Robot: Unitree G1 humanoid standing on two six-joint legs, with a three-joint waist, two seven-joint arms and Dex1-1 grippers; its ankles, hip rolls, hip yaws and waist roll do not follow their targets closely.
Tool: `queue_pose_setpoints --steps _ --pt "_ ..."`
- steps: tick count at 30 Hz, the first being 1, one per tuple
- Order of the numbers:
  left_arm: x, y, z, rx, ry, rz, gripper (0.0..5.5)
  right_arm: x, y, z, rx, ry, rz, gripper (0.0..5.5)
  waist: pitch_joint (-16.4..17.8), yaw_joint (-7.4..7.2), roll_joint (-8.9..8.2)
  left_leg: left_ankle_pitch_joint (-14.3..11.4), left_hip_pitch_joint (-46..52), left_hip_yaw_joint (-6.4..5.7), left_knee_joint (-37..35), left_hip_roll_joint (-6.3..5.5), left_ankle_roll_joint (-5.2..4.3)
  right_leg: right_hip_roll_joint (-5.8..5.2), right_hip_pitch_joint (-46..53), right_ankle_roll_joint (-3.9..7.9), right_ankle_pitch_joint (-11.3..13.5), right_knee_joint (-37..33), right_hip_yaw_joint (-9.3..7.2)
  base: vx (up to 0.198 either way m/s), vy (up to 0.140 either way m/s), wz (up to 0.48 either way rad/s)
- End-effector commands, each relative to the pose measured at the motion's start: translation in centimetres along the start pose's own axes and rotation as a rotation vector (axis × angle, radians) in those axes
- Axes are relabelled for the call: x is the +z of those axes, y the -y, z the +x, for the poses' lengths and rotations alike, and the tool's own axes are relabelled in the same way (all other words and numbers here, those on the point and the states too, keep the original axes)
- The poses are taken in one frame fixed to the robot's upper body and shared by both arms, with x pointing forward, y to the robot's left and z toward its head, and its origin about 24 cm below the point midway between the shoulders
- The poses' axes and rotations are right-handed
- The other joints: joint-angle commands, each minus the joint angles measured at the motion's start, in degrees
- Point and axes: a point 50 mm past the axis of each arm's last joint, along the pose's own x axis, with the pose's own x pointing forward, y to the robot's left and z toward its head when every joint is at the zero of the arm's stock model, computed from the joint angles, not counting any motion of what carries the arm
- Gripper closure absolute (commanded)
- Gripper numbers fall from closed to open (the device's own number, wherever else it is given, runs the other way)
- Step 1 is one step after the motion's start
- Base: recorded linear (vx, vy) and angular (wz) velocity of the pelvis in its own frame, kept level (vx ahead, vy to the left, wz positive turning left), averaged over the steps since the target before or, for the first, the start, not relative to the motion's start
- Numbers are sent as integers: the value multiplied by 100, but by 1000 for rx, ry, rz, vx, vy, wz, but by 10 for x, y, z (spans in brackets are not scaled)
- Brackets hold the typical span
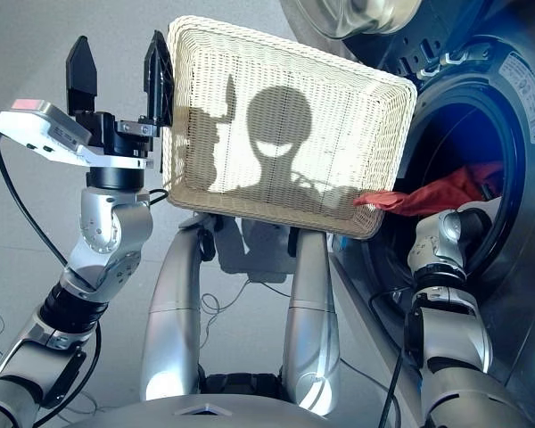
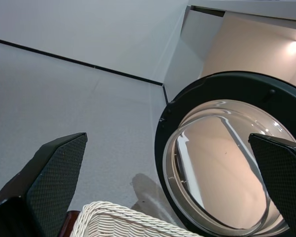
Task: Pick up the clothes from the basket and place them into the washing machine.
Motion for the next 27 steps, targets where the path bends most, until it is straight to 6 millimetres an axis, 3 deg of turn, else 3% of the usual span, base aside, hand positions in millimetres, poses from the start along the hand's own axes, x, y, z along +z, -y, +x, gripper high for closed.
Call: queue_pose_setpoints --steps 1,9,10,16,21,27 --pt "30 14 7 -64 188 -41 0 45 6 26 -86 143 115 550 -98 5 -12 -1068 292 102 895 -6 -24 26 233 -60 469 -518 -274 0 0 0" --pt "30 14 5 -64 190 -44 0 54 -17 15 67 171 127 550 -98 19 -18 -1141 319 110 942 -5 -22 33 246 -49 408 -449 -260 0 0 0" --pt "30 14 6 -68 191 -47 0 55 -20 15 84 160 152 0 -98 26 -19 -1071 282 113 912 -12 -14 32 219 -56 471 -490 -255 0 0 0" --pt "29 15 5 -78 179 -52 0 54 -29 9 187 149 169 0 -98 30 -36 -1080 286 112 910 -15 -14 45 218 -64 462 -487 -259 0 0 0" --pt "27 13 4 -76 168 -54 0 40 -31 0 262 120 136 0 -98 26 -48 -1051 286 120 884 -24 -10 60 219 -70 493 -516 -246 0 0 0" --pt "24 12 2 -73 143 -85 0 5 -43 -32 474 -5 127 0 -98 33 -70 -1047 250 137 893 -13 -6 84 194 -93 504 -531 -237 0 0 0"
